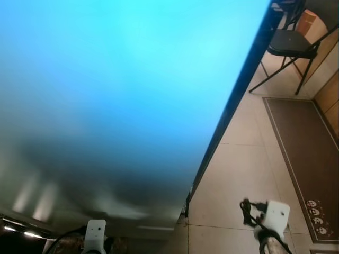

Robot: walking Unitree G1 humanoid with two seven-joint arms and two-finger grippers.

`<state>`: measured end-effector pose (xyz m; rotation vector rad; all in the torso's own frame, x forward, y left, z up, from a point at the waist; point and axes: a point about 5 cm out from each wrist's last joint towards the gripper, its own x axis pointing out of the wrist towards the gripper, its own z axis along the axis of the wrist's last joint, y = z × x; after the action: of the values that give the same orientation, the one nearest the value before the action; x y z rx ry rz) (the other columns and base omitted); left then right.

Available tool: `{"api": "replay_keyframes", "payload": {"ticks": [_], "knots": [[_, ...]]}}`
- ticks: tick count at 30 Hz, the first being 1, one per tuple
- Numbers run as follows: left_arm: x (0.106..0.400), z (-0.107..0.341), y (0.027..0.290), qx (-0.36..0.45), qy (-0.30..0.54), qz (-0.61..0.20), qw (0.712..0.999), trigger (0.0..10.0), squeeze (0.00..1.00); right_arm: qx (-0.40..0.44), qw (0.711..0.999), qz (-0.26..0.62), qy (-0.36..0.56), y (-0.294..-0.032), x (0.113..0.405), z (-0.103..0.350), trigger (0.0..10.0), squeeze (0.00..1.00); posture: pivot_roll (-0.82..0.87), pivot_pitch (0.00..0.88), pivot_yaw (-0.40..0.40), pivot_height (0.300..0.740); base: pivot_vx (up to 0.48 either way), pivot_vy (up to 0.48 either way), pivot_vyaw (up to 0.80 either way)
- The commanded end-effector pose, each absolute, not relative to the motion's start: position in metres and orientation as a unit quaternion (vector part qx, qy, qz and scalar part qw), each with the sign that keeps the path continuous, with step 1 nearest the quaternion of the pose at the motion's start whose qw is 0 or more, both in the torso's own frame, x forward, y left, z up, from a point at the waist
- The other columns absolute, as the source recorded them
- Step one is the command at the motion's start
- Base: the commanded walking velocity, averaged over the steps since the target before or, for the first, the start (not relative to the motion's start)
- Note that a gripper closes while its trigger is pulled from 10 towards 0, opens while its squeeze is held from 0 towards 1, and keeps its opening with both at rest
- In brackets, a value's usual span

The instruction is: Restocking fridge

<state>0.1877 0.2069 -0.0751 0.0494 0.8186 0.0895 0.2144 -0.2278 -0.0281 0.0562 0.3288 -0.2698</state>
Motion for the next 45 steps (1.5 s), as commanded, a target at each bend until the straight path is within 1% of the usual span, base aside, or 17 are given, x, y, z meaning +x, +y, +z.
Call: {"api": "replay_keyframes", "payload": {"ticks": [1, 3, 4, 7, 13, 18, 19, 25, 32, 33, 34, 37, 42, 45], "knots": [[0.184, -0.077, 0.209, 0.024, 0.403, 0.05, 0.913, 10.0, 0.0, 0.016, 0.981, -0.123, 0.147, -0.226, 0.21, -0.025, 10.0, 0.0, -0.07, 0.137, -0.023, 0.74, 0.0, 0.0, 0.0], [0.184, -0.077, 0.208, 0.024, 0.402, 0.05, 0.914, 10.0, 0.0, -0.001, 0.989, -0.098, 0.114, -0.222, 0.212, -0.014, 10.0, 0.0, -0.07, 0.136, -0.025, 0.74, 0.0, 0.0, 0.0], [0.184, -0.077, 0.207, 0.024, 0.401, 0.05, 0.915, 10.0, 0.0, -0.021, 0.993, -0.071, 0.09, -0.216, 0.212, -0.005, 10.0, 0.0, -0.08, 0.135, -0.025, 0.74, 0.0, 0.0, 0.0], [0.185, -0.077, 0.206, 0.024, 0.399, 0.049, 0.915, 10.0, 0.0, -0.047, 0.996, -0.034, 0.06, -0.209, 0.211, 0.006, 10.0, 0.0, -0.08, 0.133, -0.03, 0.74, 0.0, 0.0, 0.0], [0.185, -0.076, 0.206, 0.023, 0.396, 0.052, 0.916, 10.0, 0.0, -0.063, 0.998, 0.013, 0.02, -0.2, 0.215, 0.031, 10.0, 0.0, -0.08, 0.132, -0.033, 0.74, 0.0, 0.0, 0.0], [0.186, -0.076, 0.205, 0.024, 0.392, 0.051, 0.918, 10.0, 0.0, -0.045, 0.998, 0.046, -0.008, -0.186, 0.227, 0.052, 10.0, 0.0, -0.08, 0.131, -0.033, 0.74, 0.0, 0.0, 0.0], [0.188, -0.075, 0.203, 0.024, 0.389, 0.05, 0.919, 10.0, 0.0, -0.038, 0.998, 0.055, -0.016, -0.182, 0.233, 0.056, 10.0, 1.0, -0.09, 0.132, -0.033, 0.74, 0.0, 0.0, 0.0], [0.192, -0.073, 0.2, 0.024, 0.382, 0.05, 0.922, 10.0, 0.0, -0.025, 0.994, 0.101, -0.029, -0.169, 0.236, 0.066, 10.0, 1.0, -0.08, 0.131, -0.034, 0.74, 0.0, 0.0, 0.0], [0.192, -0.073, 0.199, 0.024, 0.382, 0.048, 0.923, 10.0, 0.0, -0.031, 0.993, 0.113, -0.015, -0.17, 0.237, 0.065, 10.0, 1.0, -0.09, 0.131, -0.034, 0.74, 0.0, 0.0, 0.0], [0.192, -0.074, 0.199, 0.025, 0.383, 0.047, 0.922, 10.0, 0.0, -0.035, 0.993, 0.112, -0.014, -0.171, 0.24, 0.066, 10.0, 0.02, -0.09, 0.13, -0.034, 0.74, 0.0, 0.0, 0.0], [0.191, -0.074, 0.198, 0.025, 0.383, 0.047, 0.922, 10.0, 0.0, -0.036, 0.993, 0.111, -0.014, -0.172, 0.241, 0.067, 10.0, 0.0, -0.09, 0.131, -0.033, 0.74, 0.0, 0.0, 0.0], [0.191, -0.074, 0.198, 0.025, 0.384, 0.046, 0.922, 10.0, 0.0, -0.036, 0.993, 0.111, -0.014, -0.174, 0.247, 0.069, 10.0, 0.0, -0.09, 0.132, -0.033, 0.74, 0.0, 0.0, 0.0], [0.191, -0.074, 0.198, 0.025, 0.384, 0.046, 0.922, 10.0, 0.0, -0.022, 0.989, 0.144, -0.019, -0.167, 0.258, 0.075, 10.0, 0.0, -0.09, 0.134, -0.03, 0.74, 0.0, 0.0, 0.0], [0.191, -0.074, 0.199, 0.025, 0.384, 0.047, 0.922, 10.0, 0.0, -0.023, 0.988, 0.149, -0.02, -0.166, 0.262, 0.076, 10.0, 0.0, -0.09, 0.134, -0.03, 0.74, 0.0, 0.0, 0.0]]}}
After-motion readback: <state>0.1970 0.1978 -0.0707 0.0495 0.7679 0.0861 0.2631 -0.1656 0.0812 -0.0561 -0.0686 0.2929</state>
